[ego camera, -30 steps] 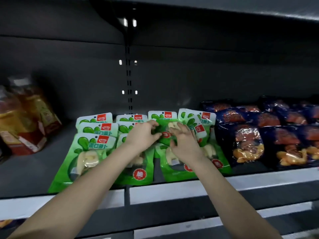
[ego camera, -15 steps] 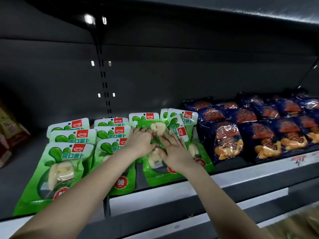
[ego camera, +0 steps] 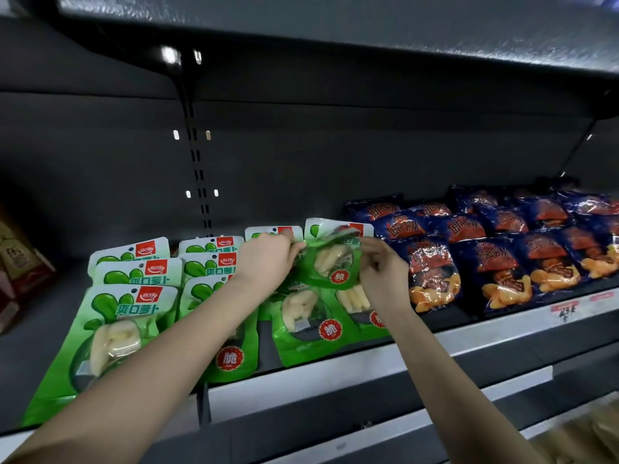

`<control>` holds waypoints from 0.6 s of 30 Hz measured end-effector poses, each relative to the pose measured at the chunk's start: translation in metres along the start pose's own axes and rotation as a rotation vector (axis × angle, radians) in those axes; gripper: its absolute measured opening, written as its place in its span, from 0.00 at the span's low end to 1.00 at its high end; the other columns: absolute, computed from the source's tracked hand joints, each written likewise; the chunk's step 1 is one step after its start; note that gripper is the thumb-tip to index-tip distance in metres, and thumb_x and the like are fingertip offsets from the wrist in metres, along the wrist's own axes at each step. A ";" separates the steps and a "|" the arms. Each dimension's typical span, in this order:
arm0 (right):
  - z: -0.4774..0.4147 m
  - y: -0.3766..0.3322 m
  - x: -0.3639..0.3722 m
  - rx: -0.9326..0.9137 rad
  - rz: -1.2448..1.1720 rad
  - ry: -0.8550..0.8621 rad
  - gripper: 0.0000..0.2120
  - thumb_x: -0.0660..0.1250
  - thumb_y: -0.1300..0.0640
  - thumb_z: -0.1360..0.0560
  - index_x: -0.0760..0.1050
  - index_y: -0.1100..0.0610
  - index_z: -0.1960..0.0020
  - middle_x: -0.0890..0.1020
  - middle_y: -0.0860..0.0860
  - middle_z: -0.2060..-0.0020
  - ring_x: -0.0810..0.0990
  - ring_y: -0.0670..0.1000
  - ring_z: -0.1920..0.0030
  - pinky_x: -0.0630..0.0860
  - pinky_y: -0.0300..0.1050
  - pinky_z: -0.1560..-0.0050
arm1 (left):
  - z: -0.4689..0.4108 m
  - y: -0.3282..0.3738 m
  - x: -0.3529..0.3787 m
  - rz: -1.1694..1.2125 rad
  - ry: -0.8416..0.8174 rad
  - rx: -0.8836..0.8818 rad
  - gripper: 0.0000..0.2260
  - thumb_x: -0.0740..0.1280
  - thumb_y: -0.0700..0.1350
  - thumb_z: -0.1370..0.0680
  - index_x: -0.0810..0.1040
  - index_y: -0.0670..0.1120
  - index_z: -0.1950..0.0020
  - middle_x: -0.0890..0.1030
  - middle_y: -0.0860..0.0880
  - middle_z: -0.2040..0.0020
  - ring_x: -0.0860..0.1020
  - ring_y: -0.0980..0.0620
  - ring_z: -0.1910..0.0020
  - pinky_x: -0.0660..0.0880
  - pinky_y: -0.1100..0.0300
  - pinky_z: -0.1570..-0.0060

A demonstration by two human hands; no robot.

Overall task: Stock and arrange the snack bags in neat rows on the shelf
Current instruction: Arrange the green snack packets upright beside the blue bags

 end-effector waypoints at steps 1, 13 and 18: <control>0.001 0.000 0.006 0.060 -0.031 -0.071 0.16 0.60 0.64 0.22 0.73 0.57 0.35 0.81 0.52 0.48 0.76 0.41 0.65 0.75 0.32 0.61 | 0.000 0.005 -0.006 0.035 0.005 0.028 0.18 0.54 0.58 0.19 0.75 0.46 0.45 0.78 0.48 0.63 0.79 0.44 0.61 0.70 0.57 0.67; 0.008 0.024 0.029 0.277 -0.269 -0.090 0.31 0.66 0.74 0.30 0.68 0.49 0.33 0.81 0.51 0.46 0.80 0.50 0.45 0.79 0.48 0.46 | 0.022 0.025 0.015 0.652 -0.259 0.176 0.16 0.62 0.59 0.25 0.78 0.53 0.42 0.78 0.53 0.40 0.78 0.57 0.51 0.75 0.52 0.41; 0.007 0.007 0.037 0.366 -0.717 -0.172 0.27 0.62 0.76 0.27 0.71 0.54 0.34 0.83 0.56 0.51 0.82 0.54 0.48 0.80 0.50 0.51 | 0.017 -0.012 0.020 0.927 -0.311 -0.114 0.31 0.70 0.55 0.28 0.65 0.50 0.28 0.71 0.52 0.31 0.72 0.52 0.34 0.68 0.57 0.34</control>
Point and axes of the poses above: each hand's wrist, its own z-axis away from the middle knuckle, its own x-axis out of the palm, y = z × x, the point moved 8 cm from there along -z, towards the middle knuckle
